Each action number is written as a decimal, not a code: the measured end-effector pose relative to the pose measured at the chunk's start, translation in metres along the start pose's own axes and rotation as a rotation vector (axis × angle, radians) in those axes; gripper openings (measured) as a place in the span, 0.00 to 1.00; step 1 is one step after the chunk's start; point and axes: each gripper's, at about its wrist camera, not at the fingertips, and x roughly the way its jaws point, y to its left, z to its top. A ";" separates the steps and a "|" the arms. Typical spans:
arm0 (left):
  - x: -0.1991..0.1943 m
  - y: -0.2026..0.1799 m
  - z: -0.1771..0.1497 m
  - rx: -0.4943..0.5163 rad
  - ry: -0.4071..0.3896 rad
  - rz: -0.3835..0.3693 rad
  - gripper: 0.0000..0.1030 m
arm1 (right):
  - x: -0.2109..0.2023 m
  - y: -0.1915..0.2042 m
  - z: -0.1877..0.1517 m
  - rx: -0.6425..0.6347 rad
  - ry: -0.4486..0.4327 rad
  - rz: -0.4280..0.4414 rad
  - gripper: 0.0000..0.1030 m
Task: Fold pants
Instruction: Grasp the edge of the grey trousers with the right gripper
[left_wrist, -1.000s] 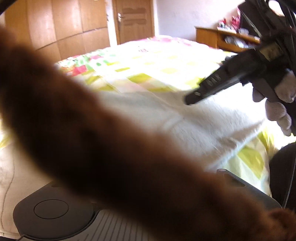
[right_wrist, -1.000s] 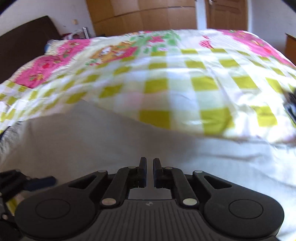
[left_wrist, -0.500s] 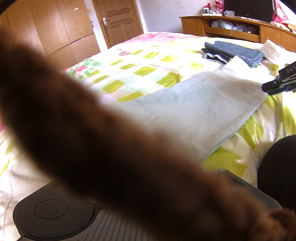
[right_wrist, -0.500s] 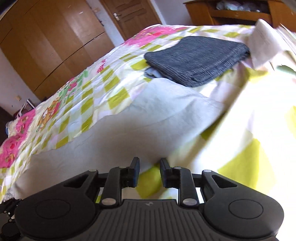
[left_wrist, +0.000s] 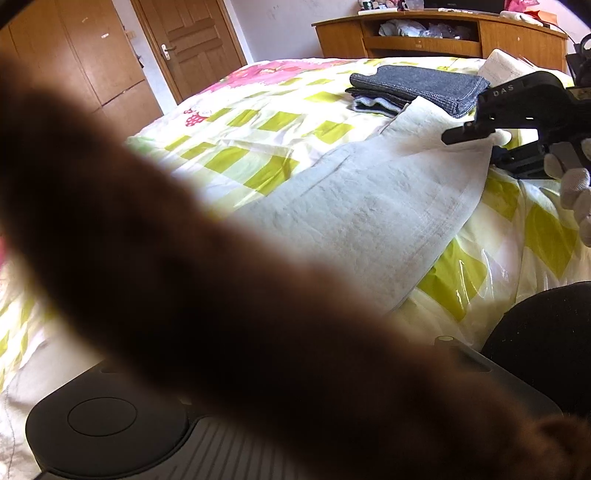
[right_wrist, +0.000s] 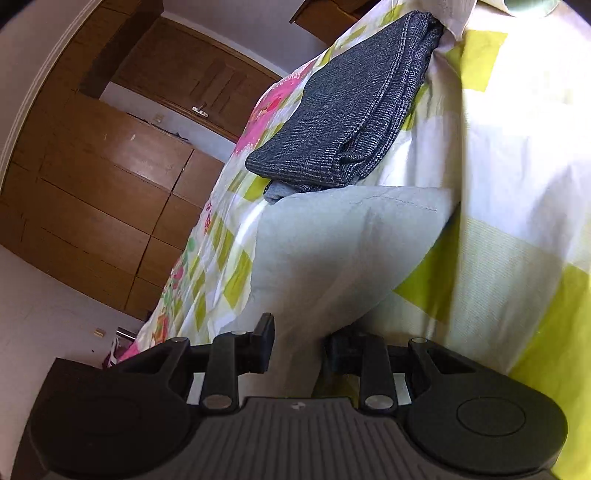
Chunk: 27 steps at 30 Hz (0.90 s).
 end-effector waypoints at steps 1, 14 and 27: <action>0.001 0.000 0.002 -0.003 0.000 0.000 0.54 | 0.004 0.001 0.001 0.018 0.004 0.012 0.42; 0.009 -0.015 0.018 0.027 -0.039 -0.045 0.58 | -0.004 0.001 0.025 0.118 -0.151 0.101 0.21; -0.003 -0.016 0.015 0.039 -0.093 -0.118 0.59 | -0.015 0.022 0.030 -0.071 -0.135 -0.061 0.21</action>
